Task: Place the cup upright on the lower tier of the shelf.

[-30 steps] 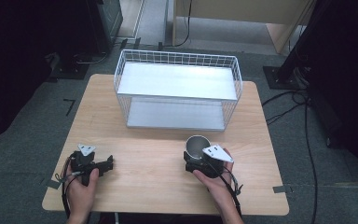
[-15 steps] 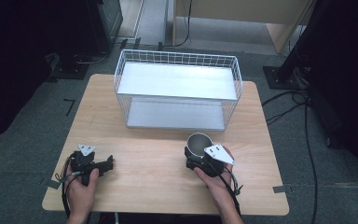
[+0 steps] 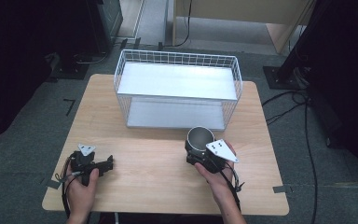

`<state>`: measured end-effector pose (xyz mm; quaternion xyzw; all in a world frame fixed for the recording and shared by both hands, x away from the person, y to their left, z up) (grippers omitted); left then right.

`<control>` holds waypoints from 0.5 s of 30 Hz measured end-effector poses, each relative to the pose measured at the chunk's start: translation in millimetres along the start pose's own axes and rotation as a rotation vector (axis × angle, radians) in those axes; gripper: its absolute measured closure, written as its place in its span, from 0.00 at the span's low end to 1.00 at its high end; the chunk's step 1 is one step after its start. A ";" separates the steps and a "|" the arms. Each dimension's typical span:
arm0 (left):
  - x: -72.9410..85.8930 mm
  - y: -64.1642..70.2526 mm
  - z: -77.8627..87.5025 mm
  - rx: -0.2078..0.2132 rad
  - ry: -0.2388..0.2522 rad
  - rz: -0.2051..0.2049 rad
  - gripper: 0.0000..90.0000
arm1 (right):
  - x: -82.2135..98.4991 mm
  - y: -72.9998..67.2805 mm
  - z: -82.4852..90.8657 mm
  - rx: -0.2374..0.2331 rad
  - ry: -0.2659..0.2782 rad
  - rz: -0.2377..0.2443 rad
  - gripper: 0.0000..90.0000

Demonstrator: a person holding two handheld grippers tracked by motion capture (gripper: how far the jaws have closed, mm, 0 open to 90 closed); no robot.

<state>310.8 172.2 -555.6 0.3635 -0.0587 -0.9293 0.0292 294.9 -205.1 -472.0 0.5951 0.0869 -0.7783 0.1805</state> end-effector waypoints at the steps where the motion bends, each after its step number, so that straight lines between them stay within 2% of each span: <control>1: 0.0 0.0 0.0 0.000 0.000 0.000 0.00 | -1.7 0.0 0.0 -0.001 0.001 -0.001 0.15; 15: 0.0 0.0 0.0 0.000 0.000 0.000 0.00 | -27.2 1.3 -2.2 0.013 0.070 0.008 0.15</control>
Point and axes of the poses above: each handheld gripper's, and its own axes: z roughly backward along the jaws, x roughly out of its underside, y roughly to its right, the point moved 5 cm from there along -z, roughly forward along the jaws, and after that the axes turned 12 degrees about z, right-handed, at the moved point
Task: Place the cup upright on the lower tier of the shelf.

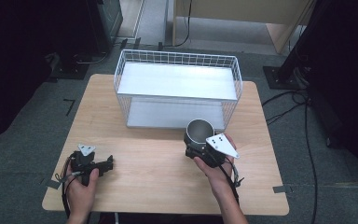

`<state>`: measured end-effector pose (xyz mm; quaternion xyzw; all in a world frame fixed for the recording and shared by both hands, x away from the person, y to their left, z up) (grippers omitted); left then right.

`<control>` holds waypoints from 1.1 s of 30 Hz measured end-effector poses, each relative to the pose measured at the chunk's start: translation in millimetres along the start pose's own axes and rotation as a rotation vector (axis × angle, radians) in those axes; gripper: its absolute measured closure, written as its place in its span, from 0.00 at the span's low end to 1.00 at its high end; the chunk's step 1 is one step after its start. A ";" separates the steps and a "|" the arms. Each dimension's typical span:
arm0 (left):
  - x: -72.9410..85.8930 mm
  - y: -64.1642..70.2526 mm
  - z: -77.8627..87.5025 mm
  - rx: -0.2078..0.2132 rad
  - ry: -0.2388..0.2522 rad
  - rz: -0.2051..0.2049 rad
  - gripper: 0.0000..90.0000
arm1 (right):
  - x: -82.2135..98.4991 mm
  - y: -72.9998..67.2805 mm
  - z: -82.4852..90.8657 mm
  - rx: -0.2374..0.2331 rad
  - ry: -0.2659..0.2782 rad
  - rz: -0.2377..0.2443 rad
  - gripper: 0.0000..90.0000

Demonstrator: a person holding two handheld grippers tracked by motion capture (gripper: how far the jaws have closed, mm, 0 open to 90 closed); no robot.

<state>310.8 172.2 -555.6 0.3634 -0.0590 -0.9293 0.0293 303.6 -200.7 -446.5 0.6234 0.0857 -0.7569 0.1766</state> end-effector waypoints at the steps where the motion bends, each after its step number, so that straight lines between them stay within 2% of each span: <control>1: 0.0 0.0 0.0 0.000 0.000 0.000 0.00 | -1.4 0.2 -0.3 0.002 0.005 0.002 0.15; 19: 0.0 0.0 0.0 0.000 0.000 0.000 0.00 | -35.1 3.7 -2.9 0.024 0.092 0.021 0.15; 33: -0.1 -0.1 0.0 -0.001 0.001 -0.001 0.00 | -71.5 11.1 -9.5 0.053 0.157 0.045 0.15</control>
Point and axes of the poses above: each handheld gripper's, and its own axes: z roughly backward along the jaws, x roughly out of its underside, y roughly to its right, the point moved 5 cm from there along -z, roughly forward along the jaws, and after that the axes turned 12 degrees about z, right-handed, at the moved point
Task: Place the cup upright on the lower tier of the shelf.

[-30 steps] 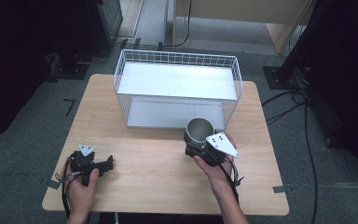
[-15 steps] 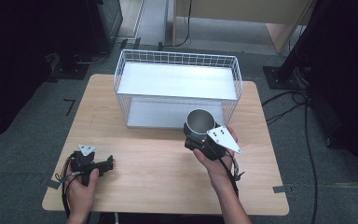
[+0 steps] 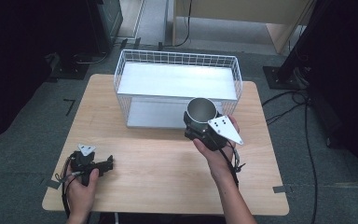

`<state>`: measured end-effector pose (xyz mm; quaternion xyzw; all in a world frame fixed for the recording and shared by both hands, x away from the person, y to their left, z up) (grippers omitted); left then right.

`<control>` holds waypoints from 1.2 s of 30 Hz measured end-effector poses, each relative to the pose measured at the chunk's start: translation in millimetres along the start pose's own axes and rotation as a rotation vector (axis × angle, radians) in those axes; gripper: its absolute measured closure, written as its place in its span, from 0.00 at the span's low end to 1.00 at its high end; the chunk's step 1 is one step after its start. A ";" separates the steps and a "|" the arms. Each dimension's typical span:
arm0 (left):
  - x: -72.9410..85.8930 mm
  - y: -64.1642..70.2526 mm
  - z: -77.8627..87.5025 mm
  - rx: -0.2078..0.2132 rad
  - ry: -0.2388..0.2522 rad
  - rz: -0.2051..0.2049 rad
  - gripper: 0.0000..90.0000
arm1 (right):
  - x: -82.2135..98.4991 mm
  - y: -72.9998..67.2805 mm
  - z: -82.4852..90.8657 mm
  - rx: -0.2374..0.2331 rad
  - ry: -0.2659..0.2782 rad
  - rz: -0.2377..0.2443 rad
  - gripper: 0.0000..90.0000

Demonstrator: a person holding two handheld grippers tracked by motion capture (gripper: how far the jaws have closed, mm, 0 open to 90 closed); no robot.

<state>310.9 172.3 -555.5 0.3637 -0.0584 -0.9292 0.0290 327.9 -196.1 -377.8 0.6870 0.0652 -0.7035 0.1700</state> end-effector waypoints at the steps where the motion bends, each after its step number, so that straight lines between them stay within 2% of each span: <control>1: 0.0 0.0 0.0 0.000 0.000 0.000 0.00 | -2.3 0.4 -0.9 0.002 0.005 -0.001 0.15; 15: 0.1 0.1 0.0 0.000 0.000 0.001 0.00 | -27.7 6.4 -15.4 0.026 0.040 0.028 0.15; 36: 0.1 0.1 0.0 0.000 0.000 0.002 0.00 | -57.1 12.5 -46.9 0.055 0.074 0.028 0.15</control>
Point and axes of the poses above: each handheld gripper's, and its own axes: z roughly backward along the jaws, x roughly out of its underside, y roughly to its right, the point moved 5 cm from there along -z, roughly forward along the jaws, and after that the axes turned 12 degrees about z, right-handed, at the moved point
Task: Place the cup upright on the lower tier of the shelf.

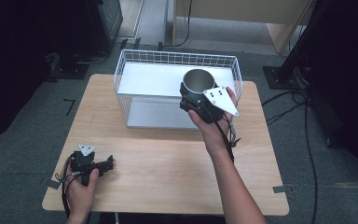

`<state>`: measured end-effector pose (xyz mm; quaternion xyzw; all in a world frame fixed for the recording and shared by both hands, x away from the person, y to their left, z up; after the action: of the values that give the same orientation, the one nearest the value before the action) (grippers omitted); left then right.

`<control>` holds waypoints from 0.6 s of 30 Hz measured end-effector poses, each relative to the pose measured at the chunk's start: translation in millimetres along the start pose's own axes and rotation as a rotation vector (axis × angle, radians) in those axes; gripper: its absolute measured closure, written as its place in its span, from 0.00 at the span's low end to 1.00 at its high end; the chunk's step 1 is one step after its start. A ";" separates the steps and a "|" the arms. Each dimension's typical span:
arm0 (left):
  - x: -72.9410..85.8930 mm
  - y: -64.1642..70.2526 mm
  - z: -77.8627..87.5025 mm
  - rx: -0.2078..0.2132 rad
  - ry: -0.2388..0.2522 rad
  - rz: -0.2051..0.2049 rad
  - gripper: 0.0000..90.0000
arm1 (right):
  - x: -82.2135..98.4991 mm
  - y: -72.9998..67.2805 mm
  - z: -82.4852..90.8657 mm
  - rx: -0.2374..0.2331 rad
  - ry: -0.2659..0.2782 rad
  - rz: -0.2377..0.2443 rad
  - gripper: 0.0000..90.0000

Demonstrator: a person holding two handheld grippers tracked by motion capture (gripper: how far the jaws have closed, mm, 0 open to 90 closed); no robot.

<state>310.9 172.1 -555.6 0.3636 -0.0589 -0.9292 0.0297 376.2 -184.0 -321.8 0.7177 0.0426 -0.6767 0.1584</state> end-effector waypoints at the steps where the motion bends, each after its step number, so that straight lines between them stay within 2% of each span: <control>1: 0.0 0.0 0.0 0.000 0.000 0.000 0.00 | -1.1 0.9 -2.0 0.002 0.001 0.001 0.15; 8: 0.0 0.0 0.0 0.000 0.000 0.000 0.00 | -6.5 2.9 -15.6 0.015 0.006 0.003 0.15; 18: 0.0 0.0 0.0 0.000 0.000 0.000 0.00 | -6.6 1.3 -40.5 0.031 -0.012 0.020 0.15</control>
<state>310.8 172.2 -555.6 0.3636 -0.0589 -0.9292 0.0296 414.9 -172.7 -313.8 0.7163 0.0242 -0.6801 0.1544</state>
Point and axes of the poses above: each handheld gripper's, and its own axes: z roughly backward along the jaws, x roughly out of its underside, y roughly to its right, the point moved 5 cm from there along -z, roughly forward along the jaws, and after that the axes turned 12 degrees about z, right-handed, at the moved point
